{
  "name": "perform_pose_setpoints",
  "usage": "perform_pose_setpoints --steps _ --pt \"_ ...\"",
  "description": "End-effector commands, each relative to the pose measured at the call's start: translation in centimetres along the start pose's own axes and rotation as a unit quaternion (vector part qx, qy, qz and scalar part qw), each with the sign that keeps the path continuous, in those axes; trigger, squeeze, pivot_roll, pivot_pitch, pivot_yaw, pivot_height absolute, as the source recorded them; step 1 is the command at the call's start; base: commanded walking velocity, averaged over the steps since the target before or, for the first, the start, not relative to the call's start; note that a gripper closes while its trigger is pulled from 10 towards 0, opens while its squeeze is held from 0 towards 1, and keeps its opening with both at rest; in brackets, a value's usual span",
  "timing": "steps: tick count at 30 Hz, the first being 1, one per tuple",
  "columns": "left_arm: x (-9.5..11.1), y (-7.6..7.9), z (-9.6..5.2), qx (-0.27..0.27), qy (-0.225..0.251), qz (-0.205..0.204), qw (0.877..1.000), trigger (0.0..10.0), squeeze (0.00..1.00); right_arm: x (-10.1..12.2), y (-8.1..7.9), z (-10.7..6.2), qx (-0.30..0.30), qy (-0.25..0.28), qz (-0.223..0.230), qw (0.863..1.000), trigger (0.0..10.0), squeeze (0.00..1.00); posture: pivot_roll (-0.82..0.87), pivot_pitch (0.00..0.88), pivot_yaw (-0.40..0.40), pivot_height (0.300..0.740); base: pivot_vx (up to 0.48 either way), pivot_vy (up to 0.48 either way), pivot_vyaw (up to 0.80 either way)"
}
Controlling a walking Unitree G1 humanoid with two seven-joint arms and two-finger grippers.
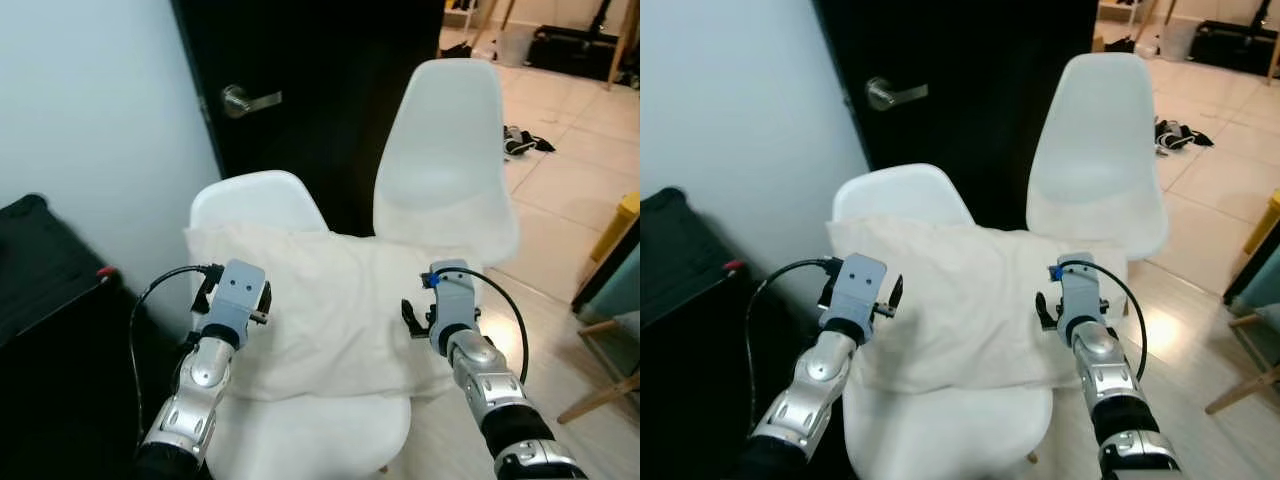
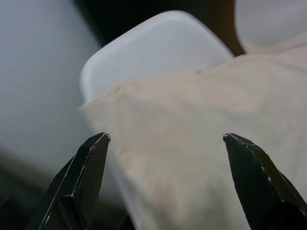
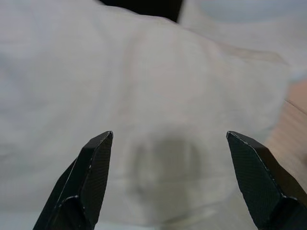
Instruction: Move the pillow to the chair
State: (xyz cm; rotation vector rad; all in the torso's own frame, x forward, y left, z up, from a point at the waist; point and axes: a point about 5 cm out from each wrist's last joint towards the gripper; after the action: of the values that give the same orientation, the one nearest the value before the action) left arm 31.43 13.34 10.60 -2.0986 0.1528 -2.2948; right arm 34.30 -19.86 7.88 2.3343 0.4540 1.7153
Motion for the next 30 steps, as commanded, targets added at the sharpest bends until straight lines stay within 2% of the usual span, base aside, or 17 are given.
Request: perform_pose_setpoints --steps 1,4,10,13,17,19,22,26,27,30 --pt "-1.4 -1.0 -0.7 0.020 -0.027 0.009 0.999 10.0 0.00 0.3 -1.1 0.1 0.021 0.013 0.002 1.000 10.0 0.00 -0.22 0.073 0.033 0.740 -0.480 0.000 0.00" --pt "-1.5 -1.6 -1.0 0.033 -0.028 0.009 0.999 10.0 0.00 0.8 -1.8 0.2 0.037 0.029 0.000 0.999 10.0 0.00 -0.21 0.073 0.022 0.740 -0.480 0.000 0.00" --pt "-1.7 -2.2 -1.4 0.050 -0.031 0.006 0.998 10.0 0.00 1.3 -2.3 0.5 0.046 0.035 -0.008 0.998 10.0 0.00 -0.19 0.073 0.003 0.740 -0.467 0.000 0.00" --pt "-2.0 -2.2 -1.6 0.052 -0.036 0.002 0.998 10.0 0.00 1.3 -2.3 0.5 0.045 0.032 -0.014 0.998 10.0 0.00 -0.19 0.073 0.003 0.740 -0.369 0.000 -0.51" --pt "-3.2 -2.0 -2.0 0.049 -0.058 -0.018 0.997 10.0 0.00 0.8 -1.5 0.5 0.028 0.019 -0.002 0.999 10.0 0.00 -0.20 0.073 0.004 0.740 0.000 0.000 -0.76" --pt "-5.1 -2.0 -2.5 0.046 -0.095 -0.012 0.994 10.0 0.00 -0.6 -0.4 0.3 0.004 -0.007 0.017 1.000 10.0 0.00 -0.20 0.073 0.004 0.740 0.000 0.000 -0.76" --pt "-5.6 -2.1 -2.7 0.047 -0.106 -0.010 0.993 10.0 0.00 -1.2 -0.1 0.2 -0.003 -0.018 0.023 1.000 10.0 0.00 -0.20 0.073 0.004 0.740 0.000 0.000 -0.76" --pt "-8.4 -2.7 -4.0 0.049 -0.169 -0.009 0.984 10.0 0.00 -4.8 0.8 -0.9 -0.026 -0.074 0.043 0.996 10.0 0.00 -0.21 0.068 0.015 0.740 0.000 0.000 -0.76" --pt "-8.4 -2.7 -4.0 0.049 -0.169 -0.009 0.984 10.0 0.00 -4.8 0.8 -0.9 -0.026 -0.074 0.043 0.996 10.0 0.00 -0.21 0.068 0.015 0.740 0.000 0.000 -0.76" --pt "-11.1 -3.2 -5.8 0.055 -0.241 -0.010 0.969 10.0 0.00 -8.4 1.0 -2.5 -0.039 -0.132 0.050 0.989 10.0 0.00 -0.23 0.059 0.017 0.740 0.000 0.000 -0.76"
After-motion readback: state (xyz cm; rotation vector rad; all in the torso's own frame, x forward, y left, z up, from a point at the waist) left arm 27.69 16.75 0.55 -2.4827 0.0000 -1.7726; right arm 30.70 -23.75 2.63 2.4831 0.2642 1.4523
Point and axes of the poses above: a point about 5 cm out from each wrist's last joint towards the gripper, its own z axis pointing out of the wrist towards the gripper, its own x axis along the axis of the wrist's last joint, y = z × x, and after that the axes turned 13 degrees about -z, right-handed
